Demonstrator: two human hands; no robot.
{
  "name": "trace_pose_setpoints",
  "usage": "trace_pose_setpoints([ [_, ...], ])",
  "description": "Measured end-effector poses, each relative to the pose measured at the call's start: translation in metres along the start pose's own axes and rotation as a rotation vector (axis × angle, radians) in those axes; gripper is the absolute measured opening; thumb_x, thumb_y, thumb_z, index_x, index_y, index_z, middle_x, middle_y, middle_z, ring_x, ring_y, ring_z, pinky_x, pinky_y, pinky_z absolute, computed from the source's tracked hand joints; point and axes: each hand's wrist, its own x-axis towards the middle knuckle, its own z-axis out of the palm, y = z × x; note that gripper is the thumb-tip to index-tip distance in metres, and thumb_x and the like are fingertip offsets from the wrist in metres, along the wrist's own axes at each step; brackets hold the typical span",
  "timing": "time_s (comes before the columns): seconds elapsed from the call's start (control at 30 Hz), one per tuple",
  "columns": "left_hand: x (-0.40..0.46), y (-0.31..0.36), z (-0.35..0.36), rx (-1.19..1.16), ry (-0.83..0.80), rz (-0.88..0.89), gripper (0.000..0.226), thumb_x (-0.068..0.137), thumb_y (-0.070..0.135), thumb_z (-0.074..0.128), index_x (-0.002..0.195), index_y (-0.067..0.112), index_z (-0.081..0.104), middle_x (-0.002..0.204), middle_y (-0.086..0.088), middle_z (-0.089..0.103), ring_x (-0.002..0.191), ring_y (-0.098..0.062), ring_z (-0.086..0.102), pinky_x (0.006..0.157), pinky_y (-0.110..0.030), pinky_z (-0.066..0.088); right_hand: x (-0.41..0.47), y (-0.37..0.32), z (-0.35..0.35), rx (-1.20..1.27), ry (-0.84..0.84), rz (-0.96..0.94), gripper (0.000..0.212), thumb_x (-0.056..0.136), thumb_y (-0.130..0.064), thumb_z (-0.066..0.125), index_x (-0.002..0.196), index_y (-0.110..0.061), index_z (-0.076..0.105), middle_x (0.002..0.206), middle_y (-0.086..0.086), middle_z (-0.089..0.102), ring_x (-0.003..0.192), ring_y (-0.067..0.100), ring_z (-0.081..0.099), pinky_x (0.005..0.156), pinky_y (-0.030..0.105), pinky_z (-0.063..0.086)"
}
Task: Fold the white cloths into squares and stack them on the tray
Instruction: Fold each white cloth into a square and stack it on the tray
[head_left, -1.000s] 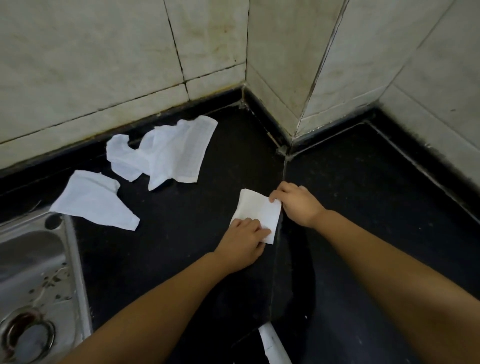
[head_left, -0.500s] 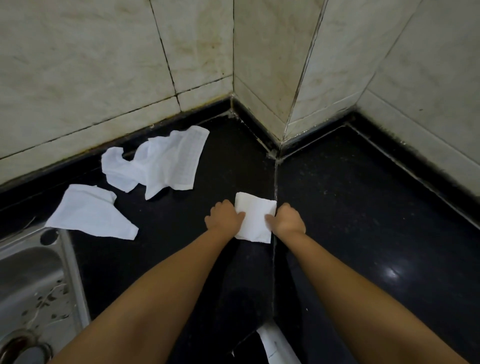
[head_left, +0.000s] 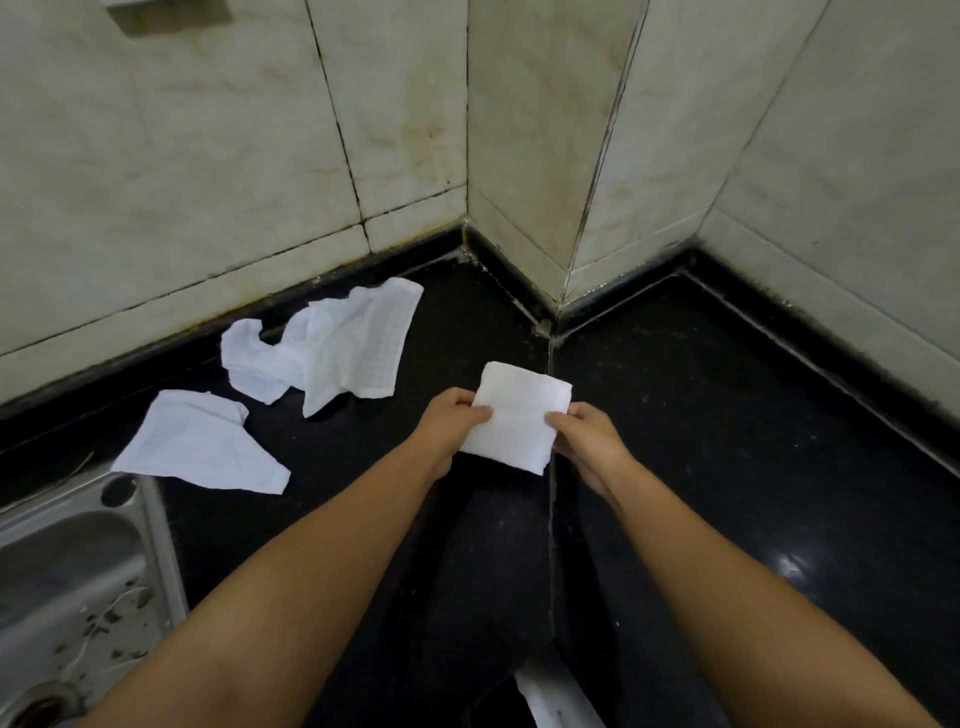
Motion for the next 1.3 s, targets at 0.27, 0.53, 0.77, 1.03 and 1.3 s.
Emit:
trace_pose_setpoints([
  [0.27, -0.026, 0.039, 0.026, -0.144, -0.38, -0.021, 0.042, 0.09, 0.001, 0.054, 0.131, 0.0, 0.05, 0.127, -0.016, 0.059, 0.114, -0.032, 0.058, 0.089, -0.044, 0.051, -0.046, -0.021, -0.046, 0.166, -0.004, -0.06, 0.027, 0.093, -0.006, 0.052, 0.118, -0.01, 0.06, 0.113, 0.006, 0.067, 0.101, 0.021, 0.064, 0.077, 0.034, 0.054],
  [0.53, -0.099, 0.037, 0.072, -0.102, -0.834, -0.091, 0.031, 0.091, 0.002, 0.045, 0.12, 0.002, 0.055, 0.116, -0.016, 0.064, 0.102, -0.028, 0.063, 0.079, -0.039, 0.052, -0.14, 0.029, -0.085, 0.396, 0.221, -0.066, 0.016, 0.095, -0.011, 0.052, 0.108, -0.012, 0.061, 0.112, 0.006, 0.066, 0.101, 0.023, 0.063, 0.079, 0.039, 0.055],
  [0.77, -0.176, 0.002, 0.152, 0.067, -1.017, -0.183, 0.026, 0.088, 0.0, 0.042, 0.107, 0.002, 0.059, 0.105, -0.015, 0.066, 0.095, -0.028, 0.064, 0.087, -0.04, 0.05, -0.25, 0.09, -0.136, 0.801, 0.407, -0.058, 0.029, 0.095, -0.017, 0.052, 0.122, -0.006, 0.057, 0.119, 0.014, 0.065, 0.105, 0.029, 0.065, 0.064, 0.037, 0.059],
  [1.03, -0.291, -0.062, 0.26, 0.325, -1.343, -0.223, 0.038, 0.086, -0.001, 0.038, 0.118, 0.004, 0.057, 0.111, -0.015, 0.067, 0.1, -0.028, 0.065, 0.084, -0.04, 0.052, -0.4, 0.178, -0.208, 0.98, 0.681, 0.056, 0.025, 0.091, -0.016, 0.062, 0.112, -0.002, 0.061, 0.106, 0.013, 0.067, 0.088, 0.024, 0.067, 0.061, 0.037, 0.061],
  [1.3, -0.469, -0.169, 0.361, 0.463, -1.597, -0.276, 0.039, 0.088, -0.002, 0.037, 0.121, 0.006, 0.057, 0.113, -0.013, 0.069, 0.103, -0.028, 0.066, 0.085, -0.041, 0.053, -0.582, 0.295, -0.27, 0.804, 1.147, -0.092, 0.01, 0.093, -0.014, 0.056, 0.101, -0.011, 0.062, 0.091, 0.006, 0.066, 0.073, 0.018, 0.063, 0.053, 0.027, 0.052],
])
